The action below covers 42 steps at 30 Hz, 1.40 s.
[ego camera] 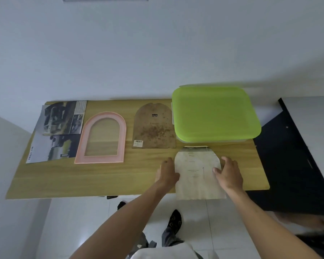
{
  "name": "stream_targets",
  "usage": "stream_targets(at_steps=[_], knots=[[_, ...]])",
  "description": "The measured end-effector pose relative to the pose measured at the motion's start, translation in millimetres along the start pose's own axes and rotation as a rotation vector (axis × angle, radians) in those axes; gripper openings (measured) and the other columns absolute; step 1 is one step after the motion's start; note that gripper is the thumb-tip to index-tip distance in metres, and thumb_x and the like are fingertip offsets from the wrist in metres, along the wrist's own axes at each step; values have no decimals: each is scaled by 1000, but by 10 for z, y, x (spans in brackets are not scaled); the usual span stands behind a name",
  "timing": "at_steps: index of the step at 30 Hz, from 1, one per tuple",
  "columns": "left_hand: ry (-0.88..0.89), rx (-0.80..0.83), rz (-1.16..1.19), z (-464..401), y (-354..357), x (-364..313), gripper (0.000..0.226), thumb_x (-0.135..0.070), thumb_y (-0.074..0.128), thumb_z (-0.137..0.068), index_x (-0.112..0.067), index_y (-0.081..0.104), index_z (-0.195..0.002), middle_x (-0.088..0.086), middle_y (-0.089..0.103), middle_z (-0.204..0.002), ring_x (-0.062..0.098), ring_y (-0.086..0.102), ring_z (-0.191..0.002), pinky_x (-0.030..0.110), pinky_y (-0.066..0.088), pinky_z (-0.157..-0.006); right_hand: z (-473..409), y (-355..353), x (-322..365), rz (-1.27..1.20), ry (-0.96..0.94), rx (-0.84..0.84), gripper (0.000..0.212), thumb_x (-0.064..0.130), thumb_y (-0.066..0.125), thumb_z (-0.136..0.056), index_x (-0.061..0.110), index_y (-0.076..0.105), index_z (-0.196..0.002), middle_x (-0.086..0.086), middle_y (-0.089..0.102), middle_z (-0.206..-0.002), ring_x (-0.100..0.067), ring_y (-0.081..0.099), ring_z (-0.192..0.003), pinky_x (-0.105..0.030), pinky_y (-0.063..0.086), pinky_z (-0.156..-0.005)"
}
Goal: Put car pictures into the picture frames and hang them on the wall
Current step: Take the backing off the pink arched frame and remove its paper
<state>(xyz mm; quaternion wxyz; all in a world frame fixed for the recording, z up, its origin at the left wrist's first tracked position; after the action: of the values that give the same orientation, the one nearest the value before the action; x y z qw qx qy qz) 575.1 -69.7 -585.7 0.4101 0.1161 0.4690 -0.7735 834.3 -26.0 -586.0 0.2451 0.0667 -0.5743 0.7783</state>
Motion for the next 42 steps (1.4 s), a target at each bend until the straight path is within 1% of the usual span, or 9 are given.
stream_targets(at_steps=[2, 5, 9, 17, 21, 28, 31, 35, 42], knots=[[182, -47, -306, 101, 18, -158, 51, -20, 69, -82, -11, 45, -126, 9, 48, -122, 32, 53, -109, 40, 48, -77, 79, 5, 119, 87, -129, -80, 49, 27, 64, -94, 17, 46, -139, -13, 47, -133, -31, 52, -118, -40, 52, -77], [437, 4, -554, 220, 181, -268, 70, -34, 63, -90, -11, 29, -147, 13, 29, -151, 31, 32, -135, 40, 37, -104, 191, 107, 299, 181, -441, -176, 43, 19, 71, -88, 12, 60, -129, -15, 55, -130, -34, 56, -115, -43, 57, -80], [456, 77, -625, 211, 303, -176, 70, -39, 54, -96, -9, 24, -152, 11, 10, -162, 29, 14, -146, 37, 16, -118, 223, 286, 326, 262, -585, -131, 36, 18, 74, -85, 16, 68, -120, -13, 63, -128, -34, 61, -114, -44, 56, -86], [462, 68, -619, 126, 364, -226, 72, -36, 53, -97, -6, 19, -153, 14, 3, -162, 30, 5, -149, 38, 10, -121, 154, 278, 313, 258, -565, -133, 34, 19, 70, -88, 18, 67, -122, -12, 62, -130, -32, 60, -115, -43, 59, -81], [469, 86, -587, 87, 373, -247, 73, -34, 54, -97, -5, 17, -153, 14, 0, -163, 29, 3, -150, 39, 17, -119, 115, 262, 306, 256, -543, -124, 35, 20, 69, -90, 18, 66, -124, -11, 60, -133, -33, 59, -118, -44, 58, -82], [469, 93, -560, 69, 356, -269, 72, -33, 55, -96, -4, 20, -152, 13, 2, -162, 28, 4, -149, 41, 30, -113, 138, 242, 350, 266, -572, -155, 37, 13, 76, -81, 15, 67, -117, -15, 63, -124, -36, 63, -107, -44, 58, -76], [499, 85, -494, 93, 279, -259, 67, -36, 50, -98, -8, 22, -152, 13, 8, -162, 29, 12, -148, 44, 32, -112, 172, 206, 410, 260, -605, -196, 37, 11, 75, -82, 12, 66, -118, -15, 63, -124, -35, 64, -108, -45, 57, -78], [538, -32, -362, 106, -17, -176, 55, -34, 48, -99, -10, 35, -147, 13, 29, -156, 30, 31, -141, 45, 39, -107, 213, 170, 664, 210, -676, -244, 34, 14, 73, -85, 9, 66, -118, -12, 65, -121, -31, 64, -109, -43, 56, -82], [456, -232, -307, 42, -959, 344, 44, -31, 49, -98, -10, 49, -137, 8, 49, -139, 29, 50, -124, 45, 51, -86, 315, 338, 1646, 90, -816, -237, 26, 14, 72, -86, 11, 69, -111, -7, 67, -111, -29, 66, -98, -40, 58, -75]])
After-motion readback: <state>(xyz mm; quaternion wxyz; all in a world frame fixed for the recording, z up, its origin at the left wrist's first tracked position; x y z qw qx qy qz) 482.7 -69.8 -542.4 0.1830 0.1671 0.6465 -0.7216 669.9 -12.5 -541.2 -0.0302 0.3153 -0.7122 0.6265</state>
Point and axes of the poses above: each hand's wrist, its own z-axis away from the middle knuckle, its own y-axis out of the palm, x = y × z, the point moved 8 cm from there along -z, towards the middle knuckle
